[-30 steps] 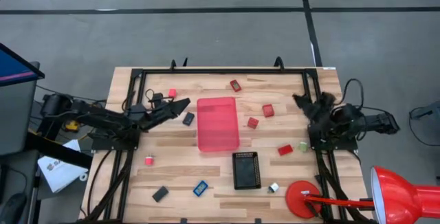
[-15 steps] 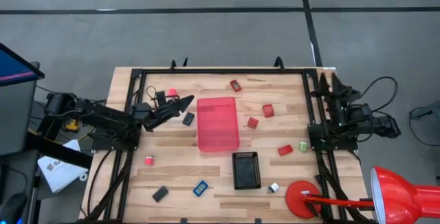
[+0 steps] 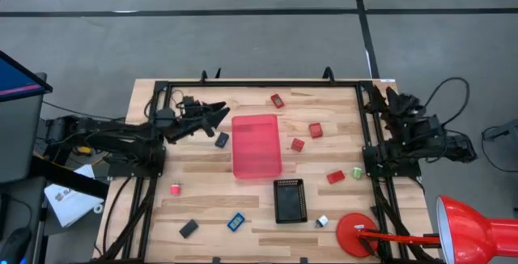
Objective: Pick & Place Office items
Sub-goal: Put the light pink charger adapter into the pink bin
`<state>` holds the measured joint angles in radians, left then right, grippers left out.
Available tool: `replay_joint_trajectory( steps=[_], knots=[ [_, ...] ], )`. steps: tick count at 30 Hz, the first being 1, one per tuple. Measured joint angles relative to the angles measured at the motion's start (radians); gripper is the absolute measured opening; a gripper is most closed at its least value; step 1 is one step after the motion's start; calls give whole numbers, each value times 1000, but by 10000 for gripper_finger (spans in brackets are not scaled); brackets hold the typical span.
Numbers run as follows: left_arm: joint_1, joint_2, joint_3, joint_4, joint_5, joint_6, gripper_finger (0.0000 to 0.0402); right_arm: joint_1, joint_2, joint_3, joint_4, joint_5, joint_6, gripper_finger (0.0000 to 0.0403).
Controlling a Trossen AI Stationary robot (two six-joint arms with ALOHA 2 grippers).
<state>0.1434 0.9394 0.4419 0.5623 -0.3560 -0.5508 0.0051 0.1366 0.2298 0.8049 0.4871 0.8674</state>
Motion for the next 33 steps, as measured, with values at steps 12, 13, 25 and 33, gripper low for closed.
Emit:
replay_joint_trajectory(
  steps=[12, 13, 25, 33],
  knots=[
    [78, -47, 432, -1211, 37, 153, 212, 6, 484, 667, -431, 8, -404, 207],
    [78, -47, 444, -1289, 40, 97, 208, 6, 495, 713, -501, -18, -393, 207],
    [-244, -33, 359, -1570, 434, -678, 151, 111, 531, 1033, -1076, -39, -284, 207],
    [-729, 12, 353, -1274, 317, -1212, 138, 147, 503, 1038, -1168, -31, -238, 207]
  ],
)
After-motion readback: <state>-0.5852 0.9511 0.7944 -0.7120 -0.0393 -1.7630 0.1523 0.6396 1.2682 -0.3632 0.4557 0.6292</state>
